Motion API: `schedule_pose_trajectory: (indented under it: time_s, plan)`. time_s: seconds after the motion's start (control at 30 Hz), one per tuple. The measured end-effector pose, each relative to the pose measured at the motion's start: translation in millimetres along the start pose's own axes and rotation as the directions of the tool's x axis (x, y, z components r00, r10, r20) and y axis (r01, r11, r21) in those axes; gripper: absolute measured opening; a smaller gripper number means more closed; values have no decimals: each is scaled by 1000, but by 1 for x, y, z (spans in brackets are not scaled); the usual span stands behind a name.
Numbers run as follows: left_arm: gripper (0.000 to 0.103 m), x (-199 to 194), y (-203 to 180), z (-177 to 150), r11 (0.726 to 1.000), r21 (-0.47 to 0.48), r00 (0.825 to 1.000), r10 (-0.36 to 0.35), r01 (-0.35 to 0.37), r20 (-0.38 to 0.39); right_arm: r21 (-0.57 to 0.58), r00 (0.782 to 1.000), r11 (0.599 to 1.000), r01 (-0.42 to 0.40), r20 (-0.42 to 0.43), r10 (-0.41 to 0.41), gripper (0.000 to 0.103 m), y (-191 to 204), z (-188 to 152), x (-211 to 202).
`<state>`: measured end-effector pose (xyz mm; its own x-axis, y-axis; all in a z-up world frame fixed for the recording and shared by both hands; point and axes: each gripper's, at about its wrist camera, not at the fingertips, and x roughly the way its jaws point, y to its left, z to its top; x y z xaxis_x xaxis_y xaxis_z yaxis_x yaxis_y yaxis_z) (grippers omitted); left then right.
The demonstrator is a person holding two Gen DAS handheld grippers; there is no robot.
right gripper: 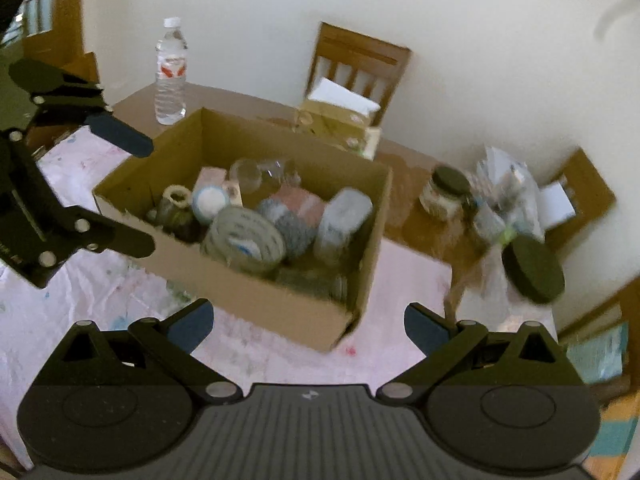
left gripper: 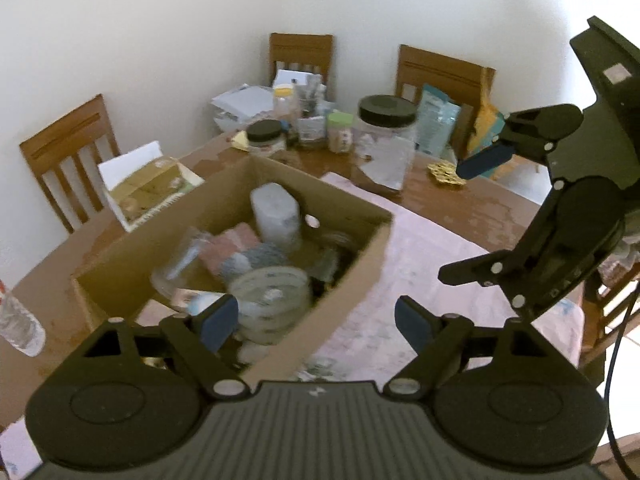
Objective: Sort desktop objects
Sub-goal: 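Withdraw the left gripper from the box toward the purple scrunchie, then grasp the purple knit scrunchie with the left gripper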
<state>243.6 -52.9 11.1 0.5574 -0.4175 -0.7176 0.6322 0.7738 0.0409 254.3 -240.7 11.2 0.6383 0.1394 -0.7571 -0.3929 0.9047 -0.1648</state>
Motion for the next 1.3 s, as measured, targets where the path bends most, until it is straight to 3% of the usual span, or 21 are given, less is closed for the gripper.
schedule_pose_trajectory:
  time_s: [0.37,0.8,1.3]
  plan:
    - [86,18,-29,-23,997,-33,997,-69,68,-39,209,998,977,39,-56,-28,103,3,-58,-11]
    - [86,50,-53,-51,996,-55,991,-82,76,-109,469,983,871,146,-171,-73,103,19,-122,-4]
    - [79,79,-82,-70,989,-25,974,-147,145,-174,572,978,804,164,-202,-56,103,28,-163,-8]
